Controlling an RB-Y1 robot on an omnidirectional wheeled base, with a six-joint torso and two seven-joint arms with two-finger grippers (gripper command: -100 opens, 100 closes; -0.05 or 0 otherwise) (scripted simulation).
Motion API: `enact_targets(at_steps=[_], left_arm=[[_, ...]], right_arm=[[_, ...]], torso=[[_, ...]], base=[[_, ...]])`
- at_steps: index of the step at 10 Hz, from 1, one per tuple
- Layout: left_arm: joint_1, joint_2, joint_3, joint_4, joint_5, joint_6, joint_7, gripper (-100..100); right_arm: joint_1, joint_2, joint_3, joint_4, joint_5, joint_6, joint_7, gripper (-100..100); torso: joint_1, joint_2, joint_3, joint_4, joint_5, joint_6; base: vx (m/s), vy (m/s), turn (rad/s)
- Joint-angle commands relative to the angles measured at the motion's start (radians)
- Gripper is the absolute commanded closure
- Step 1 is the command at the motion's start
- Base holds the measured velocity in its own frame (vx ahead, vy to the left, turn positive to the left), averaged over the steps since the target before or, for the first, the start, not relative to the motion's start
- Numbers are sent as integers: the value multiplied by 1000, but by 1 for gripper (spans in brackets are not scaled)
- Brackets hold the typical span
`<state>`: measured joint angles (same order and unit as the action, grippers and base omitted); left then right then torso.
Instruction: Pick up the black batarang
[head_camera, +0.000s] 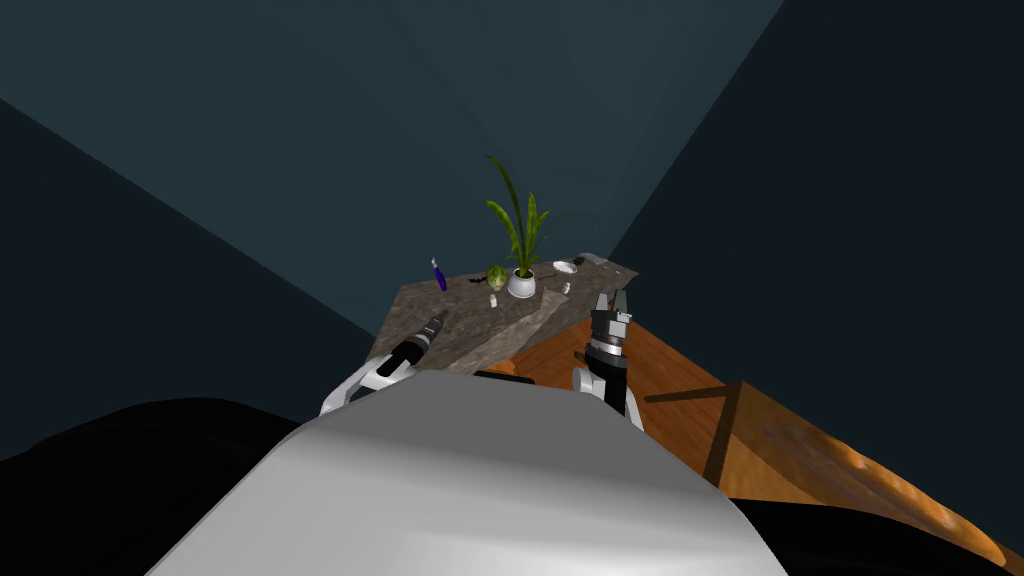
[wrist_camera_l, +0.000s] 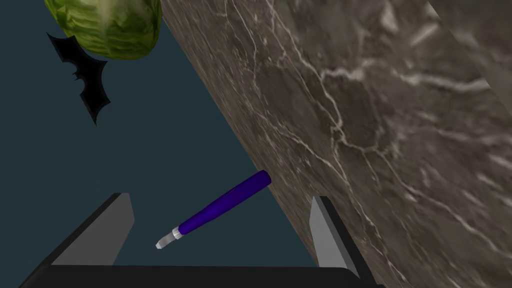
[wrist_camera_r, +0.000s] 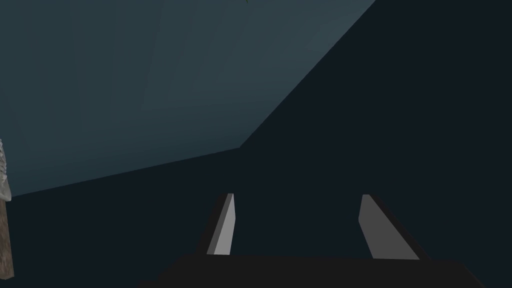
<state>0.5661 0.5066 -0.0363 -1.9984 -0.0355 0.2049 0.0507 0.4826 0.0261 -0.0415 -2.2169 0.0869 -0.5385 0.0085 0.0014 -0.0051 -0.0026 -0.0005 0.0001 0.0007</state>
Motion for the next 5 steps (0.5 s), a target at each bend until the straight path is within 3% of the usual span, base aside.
enact_targets(at_steps=[1,2,5], left_arm=[[0,0,0,0,0,0,0,-100],[-1,0,0,2,0,-2,0,100],[-1,0,0,2,0,-2,0,100]], right_arm=[[0,0,0,0,0,0,0,0],[0,0,0,0,0,0,0,0],[0,0,0,0,0,0,0,0]], torso=[[0,0,0,0,0,0],[-1,3,1,0,0,0],[-1,4,2,1,0,0]], base=[[8,-10,12],[0,0,0],[0,0,0]])
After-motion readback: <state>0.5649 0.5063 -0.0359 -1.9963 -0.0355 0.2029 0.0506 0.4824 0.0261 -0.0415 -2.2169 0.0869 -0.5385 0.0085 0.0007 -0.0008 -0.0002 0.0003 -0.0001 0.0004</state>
